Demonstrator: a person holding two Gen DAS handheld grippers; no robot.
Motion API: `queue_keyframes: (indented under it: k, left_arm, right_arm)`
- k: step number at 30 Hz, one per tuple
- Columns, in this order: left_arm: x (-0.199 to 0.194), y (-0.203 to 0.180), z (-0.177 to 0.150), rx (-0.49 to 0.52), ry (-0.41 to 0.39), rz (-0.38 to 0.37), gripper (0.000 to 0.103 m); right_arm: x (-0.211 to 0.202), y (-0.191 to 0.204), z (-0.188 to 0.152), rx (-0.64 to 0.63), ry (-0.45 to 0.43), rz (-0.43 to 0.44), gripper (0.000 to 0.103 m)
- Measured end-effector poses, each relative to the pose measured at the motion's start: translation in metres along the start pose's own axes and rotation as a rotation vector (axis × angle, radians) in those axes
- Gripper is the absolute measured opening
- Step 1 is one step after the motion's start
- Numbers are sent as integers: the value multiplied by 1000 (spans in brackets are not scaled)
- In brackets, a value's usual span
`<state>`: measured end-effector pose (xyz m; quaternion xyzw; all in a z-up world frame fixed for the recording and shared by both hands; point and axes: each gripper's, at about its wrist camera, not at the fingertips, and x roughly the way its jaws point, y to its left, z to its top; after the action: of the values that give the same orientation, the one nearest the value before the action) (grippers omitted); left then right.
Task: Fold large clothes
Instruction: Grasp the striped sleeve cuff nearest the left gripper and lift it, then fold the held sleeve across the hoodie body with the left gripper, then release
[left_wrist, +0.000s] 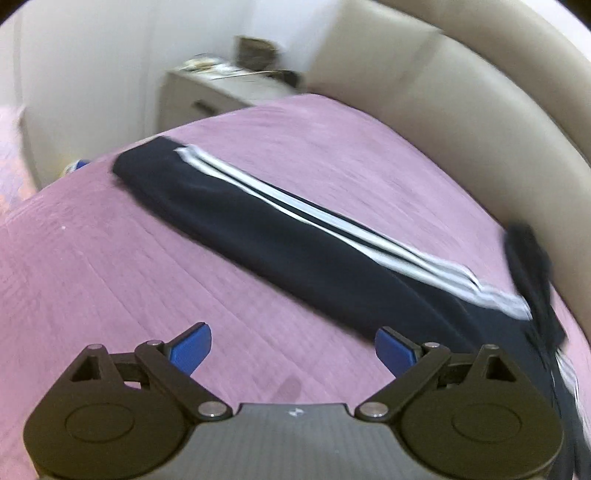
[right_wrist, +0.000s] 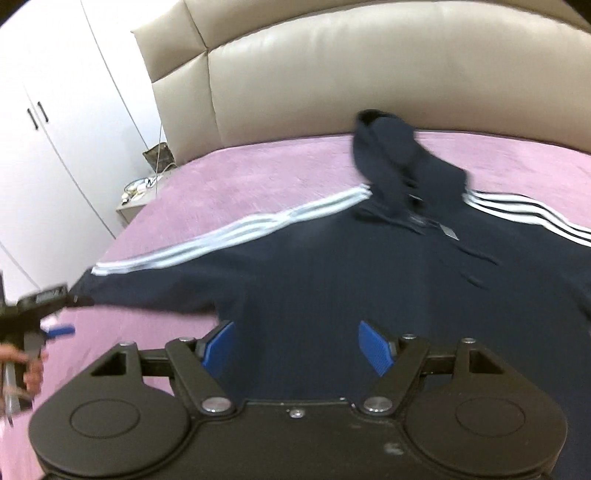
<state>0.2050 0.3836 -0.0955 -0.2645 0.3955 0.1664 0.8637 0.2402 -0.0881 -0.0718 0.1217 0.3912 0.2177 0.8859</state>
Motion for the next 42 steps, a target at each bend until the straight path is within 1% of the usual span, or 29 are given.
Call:
queue_keyframes:
  k: [2,3,5,6,7,8,9,11,12,13,14,16,17,18,19,20,21,22,24,28,30,33,34,35,36,37,38,39,42]
  left_arm:
    - [20,20,19,-66,-2,-12,97]
    - [32,31,28,-95,5,-20,97]
    - [59,43,39,-140,34,10,97]
    - [68,47,43,-161,47,23,97]
    - [77,55,46,-193,46,35,96]
    - [82,62,48,-215,28,16,102]
    - [83,66,50,-237,-8,-15,103]
    - [85,71,55,-254,-61,-9,103]
    - [90,70,58,-242,-69,2,103]
    - [94,67,62,-221,-82,16,103]
    - [98,63,65,-195,-102,33,103]
    - [109,57,72,-146,-119,66,103]
    - [114,52,75,-122,-125,83,95]
    - [119,46,77,-91,-142,119,79]
    - [123,40,79,-53,-158,187,34]
    - [125,35,80,-16,-171,243,20]
    - [124,31,79,2,-183,236,9]
    - [122,27,77,5,-192,233,7]
    - [113,18,74,10,-236,267,7]
    - [88,14,74,-44,-306,226,7]
    - [75,6,78,-46,-339,211,7]
    - [54,-15,84,7,-373,190,7]
    - [48,-27,86,39,-379,198,7]
    - [42,-37,87,56,-387,198,7]
    - [36,-47,89,61,-397,182,7]
    - [28,-57,89,61,-413,159,7]
    - [20,-69,89,67,-433,140,7]
    - [11,-82,89,79,-452,122,7]
    - [-11,-120,86,116,-499,55,7]
  right_arm:
    - [52,1,14,45,46,-4,89]
    - [71,-1,19,83,92,-5,89]
    - [115,3,25,123,150,-30,89]
    - [129,5,25,118,152,-36,89]
    - [142,12,27,89,138,-46,89]
    - [153,19,30,52,124,-70,89]
    - [165,25,30,21,118,-100,89]
    - [177,35,27,-15,129,-128,90]
    - [186,39,22,-51,129,-156,91]
    - [188,45,15,-108,103,-178,91]
    - [186,54,5,-168,83,-200,91]
    - [177,63,-19,-238,31,-214,91]
    - [170,64,-29,-245,2,-213,91]
    - [165,64,-36,-235,-13,-209,91]
    - [162,64,-43,-223,-24,-201,92]
    - [158,63,-49,-228,-33,-195,92]
    - [156,63,-50,-241,-38,-192,92]
    - [154,62,-50,-244,-36,-186,92]
    - [157,60,-46,-234,-20,-175,92]
    - [157,63,-46,-242,-9,-173,92]
    - [155,64,-50,-245,-8,-168,92]
    - [148,64,-53,-216,5,-152,94]
    - [145,63,-57,-209,21,-140,100]
    - [144,64,-62,-238,48,-127,102]
    - [139,67,-68,-279,40,-126,102]
    - [132,69,-72,-312,44,-111,102]
    - [125,66,-73,-307,62,-77,102]
    - [117,60,-72,-282,78,-37,102]
    - [94,35,-64,-189,90,38,102]
